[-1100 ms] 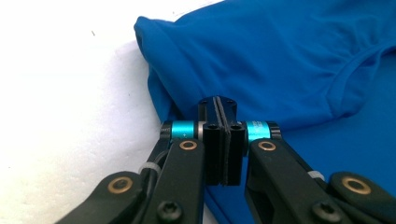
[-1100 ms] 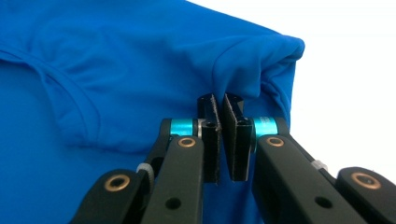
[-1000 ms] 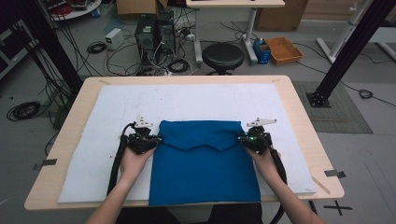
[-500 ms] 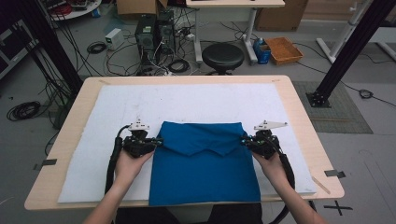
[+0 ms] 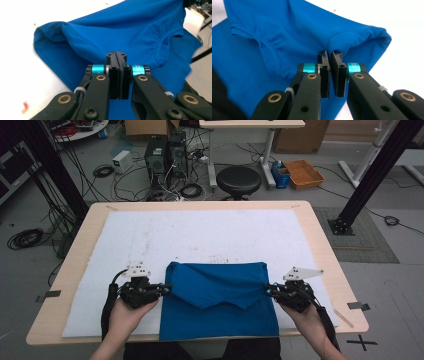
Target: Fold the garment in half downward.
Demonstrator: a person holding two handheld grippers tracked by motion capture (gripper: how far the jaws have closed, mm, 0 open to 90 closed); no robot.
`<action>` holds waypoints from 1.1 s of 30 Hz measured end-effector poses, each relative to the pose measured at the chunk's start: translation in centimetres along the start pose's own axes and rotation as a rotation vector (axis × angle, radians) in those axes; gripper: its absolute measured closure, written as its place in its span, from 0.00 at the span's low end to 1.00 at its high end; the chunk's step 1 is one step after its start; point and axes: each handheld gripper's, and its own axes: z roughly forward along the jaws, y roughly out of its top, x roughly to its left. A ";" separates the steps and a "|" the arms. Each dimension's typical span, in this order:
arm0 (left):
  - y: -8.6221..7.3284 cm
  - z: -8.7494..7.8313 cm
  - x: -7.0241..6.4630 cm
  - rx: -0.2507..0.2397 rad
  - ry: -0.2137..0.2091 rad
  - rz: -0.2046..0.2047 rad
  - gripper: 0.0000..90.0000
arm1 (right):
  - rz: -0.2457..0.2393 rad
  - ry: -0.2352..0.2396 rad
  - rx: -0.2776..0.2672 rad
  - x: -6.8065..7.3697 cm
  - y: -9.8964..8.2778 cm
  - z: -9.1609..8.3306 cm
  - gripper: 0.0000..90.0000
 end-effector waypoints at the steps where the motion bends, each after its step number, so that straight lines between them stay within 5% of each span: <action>1: -0.3 -0.3 -0.4 0.006 -0.006 0.005 0.99 | -0.008 -0.001 -0.005 0.3 -0.3 -0.4 0.96; 7: -1.7 -1.1 -2.5 0.025 -0.031 0.022 0.99 | -0.018 0.020 -0.004 1.8 -2.0 -1.6 0.96; 14: -3.1 -1.6 -3.4 0.042 -0.052 0.013 0.99 | -0.046 0.027 0.008 3.1 -3.2 -2.5 0.96; 33: -5.5 -0.8 -3.0 0.123 -0.045 0.008 0.97 | -0.090 0.011 0.075 3.8 -4.9 -1.8 0.93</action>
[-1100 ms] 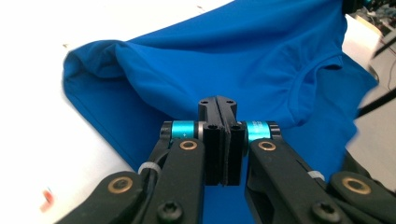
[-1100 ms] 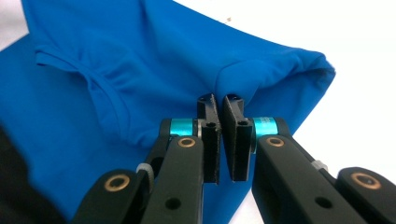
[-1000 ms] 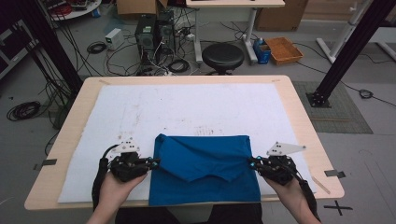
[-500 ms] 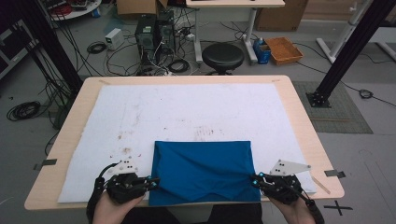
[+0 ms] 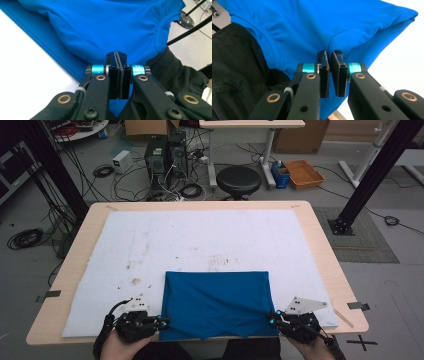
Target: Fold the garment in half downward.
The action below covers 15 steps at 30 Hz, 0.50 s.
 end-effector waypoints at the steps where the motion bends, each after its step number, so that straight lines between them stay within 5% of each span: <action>1: 0.0 0.0 0.0 0.000 0.008 -0.006 0.91 | -0.001 0.001 -0.003 0.0 0.0 0.0 0.89; 7: 1.2 -0.7 0.7 -0.056 0.063 -0.014 0.64 | 0.008 -0.026 -0.066 -1.0 1.1 -0.6 0.77; 15: 5.2 -0.2 4.1 -0.151 0.213 -0.003 0.58 | 0.111 -0.139 -0.153 -5.8 5.0 1.2 0.71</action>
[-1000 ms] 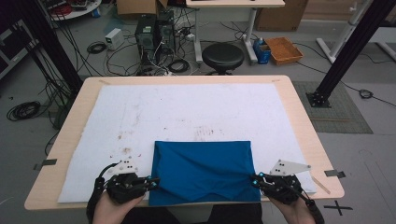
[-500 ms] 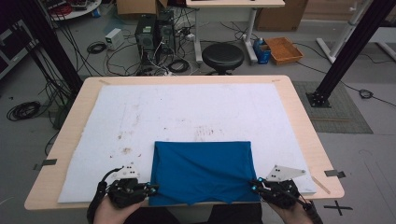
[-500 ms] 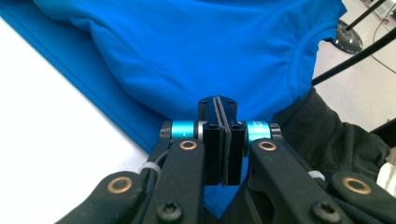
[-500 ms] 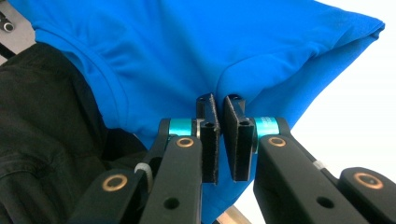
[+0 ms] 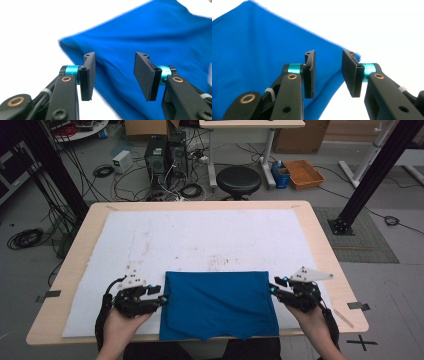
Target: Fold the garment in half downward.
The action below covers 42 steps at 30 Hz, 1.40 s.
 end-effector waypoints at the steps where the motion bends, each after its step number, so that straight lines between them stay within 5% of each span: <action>1: 0.4 0.6 0.6 -0.005 0.025 0.004 0.58 | 0.009 -0.008 0.002 -0.5 0.3 0.5 0.71; 10: 1.4 5.2 4.3 0.007 0.100 -0.050 0.58 | 0.147 -0.044 0.092 -3.9 0.8 6.2 0.71; 14: 1.4 6.7 4.7 0.056 0.095 -0.058 0.58 | 0.148 -0.027 0.133 -4.1 0.7 7.7 0.73; 16: 1.3 7.0 4.8 0.086 0.085 -0.052 0.64 | 0.123 -0.024 0.151 -4.0 0.7 8.1 0.82; 19: 1.0 7.2 4.7 0.099 0.087 -0.026 0.83 | 0.080 -0.030 0.175 -3.7 0.6 8.5 0.96; 23: 1.0 7.1 4.8 0.098 0.078 -0.026 0.95 | 0.085 -0.034 0.166 -4.0 0.5 8.4 0.97; 28: 1.0 7.0 4.7 0.098 0.087 -0.017 0.94 | 0.107 -0.033 0.147 -4.7 0.3 8.2 0.97; 30: 1.1 6.9 4.7 0.073 0.080 -0.053 0.78 | 0.114 -0.029 0.133 -4.8 0.3 8.0 0.91; 35: 1.4 6.9 5.0 0.039 0.079 -0.068 0.63 | 0.166 -0.038 0.084 -5.2 0.5 7.3 0.74; 39: 1.2 7.6 5.0 0.089 0.076 -0.064 0.67 | 0.174 -0.024 0.126 -5.1 0.3 8.1 0.77; 40: 1.1 7.6 4.8 0.088 0.097 -0.040 0.72 | 0.166 -0.022 0.142 -5.0 0.2 8.3 0.83; 42: 1.1 7.6 4.6 0.101 0.071 -0.026 0.88 | 0.134 -0.021 0.160 -4.7 0.0 8.5 0.93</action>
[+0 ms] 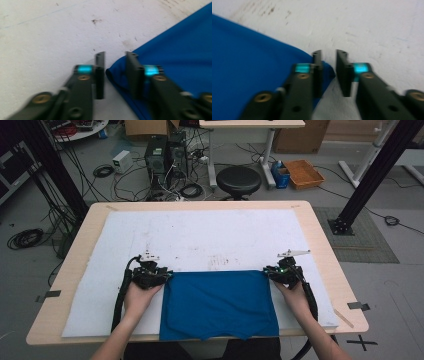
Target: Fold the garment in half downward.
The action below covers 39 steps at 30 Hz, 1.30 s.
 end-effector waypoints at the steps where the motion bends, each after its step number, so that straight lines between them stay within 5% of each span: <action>1: 0.0 0.0 -0.2 -0.001 0.004 0.012 0.91 | -0.015 -0.003 -0.006 0.1 0.0 0.0 0.96; 12: 0.9 0.6 1.1 -0.008 0.009 0.015 0.96 | -0.067 -0.030 -0.019 -0.7 0.9 0.3 0.98; 20: 3.5 2.2 2.8 -0.051 -0.015 0.037 0.96 | -0.017 -0.048 -0.056 -2.8 2.2 1.0 0.98; 29: 4.2 3.1 3.0 -0.048 0.008 0.068 0.95 | -0.038 -0.063 -0.064 -3.4 3.1 1.7 0.97; 35: 4.5 1.7 2.8 -0.092 0.059 0.093 0.60 | -0.035 -0.075 -0.113 -3.3 3.2 0.7 0.73; 39: 4.5 -0.3 2.1 -0.135 0.074 0.137 0.48 | -0.037 -0.066 -0.156 -3.3 3.1 -0.6 0.62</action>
